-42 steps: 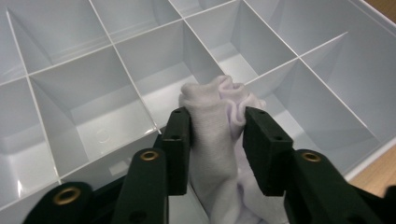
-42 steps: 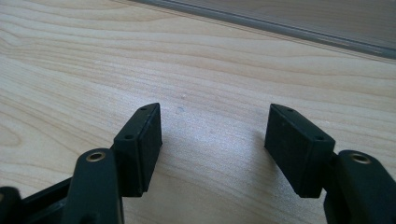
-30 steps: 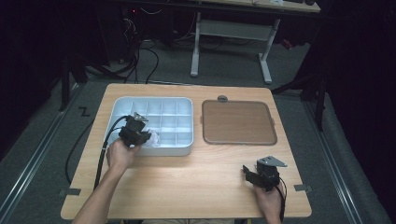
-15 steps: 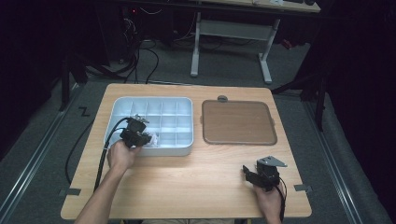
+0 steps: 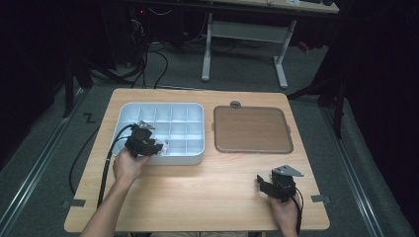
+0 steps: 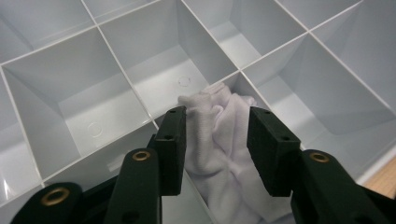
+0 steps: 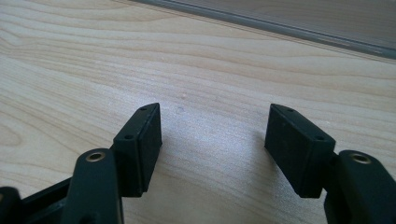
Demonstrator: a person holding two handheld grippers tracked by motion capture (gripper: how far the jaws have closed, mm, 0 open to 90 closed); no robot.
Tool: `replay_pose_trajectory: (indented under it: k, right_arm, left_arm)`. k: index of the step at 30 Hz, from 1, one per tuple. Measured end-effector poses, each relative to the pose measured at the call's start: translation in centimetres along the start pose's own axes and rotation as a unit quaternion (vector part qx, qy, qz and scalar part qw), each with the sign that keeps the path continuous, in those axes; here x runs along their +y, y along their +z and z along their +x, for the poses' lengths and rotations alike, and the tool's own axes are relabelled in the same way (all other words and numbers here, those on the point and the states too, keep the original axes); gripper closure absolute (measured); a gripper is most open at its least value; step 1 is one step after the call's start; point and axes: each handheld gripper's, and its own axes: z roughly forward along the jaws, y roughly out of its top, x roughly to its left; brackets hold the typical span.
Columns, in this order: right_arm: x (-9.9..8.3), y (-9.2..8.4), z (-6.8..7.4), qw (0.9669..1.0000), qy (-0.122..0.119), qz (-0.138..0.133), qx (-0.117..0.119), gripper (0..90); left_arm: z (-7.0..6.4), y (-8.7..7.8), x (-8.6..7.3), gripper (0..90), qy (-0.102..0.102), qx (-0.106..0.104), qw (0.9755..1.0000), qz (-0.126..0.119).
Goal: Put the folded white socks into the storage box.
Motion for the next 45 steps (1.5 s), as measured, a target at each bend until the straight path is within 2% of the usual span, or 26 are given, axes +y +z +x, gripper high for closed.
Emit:
replay_pose_trajectory:
  k: [3,12,20,22,38,45]
  right_arm:
    - [0.0,0.0,0.0,1.0000,0.000,0.000,0.000,36.9]
    - [0.0,0.0,0.0,1.0000,0.000,0.000,0.000,36.9]
    - [0.0,0.0,0.0,1.0000,0.000,0.000,0.000,36.9]
    - [0.0,0.0,0.0,1.0000,0.000,0.000,0.000,36.9]
    - [0.0,0.0,0.0,1.0000,0.000,0.000,0.000,36.9]
    - [0.0,0.0,0.0,1.0000,0.000,0.000,0.000,36.9]
  left_arm:
    - [0.0,-0.4,0.3,55.2,-0.004,-0.003,1.0000,-0.007]
    - [0.4,-1.8,1.0,49.0,-0.040,-0.027,0.9985,-0.027]
    - [0.7,-3.3,1.3,47.3,-0.047,-0.035,0.9973,-0.043]
    - [0.8,-3.7,1.4,47.0,-0.055,-0.038,0.9966,-0.049]
    - [0.3,-6.4,1.7,45.9,-0.052,-0.054,0.9943,-0.076]
    - [0.8,-7.5,1.2,45.9,-0.061,-0.055,0.9931,-0.084]
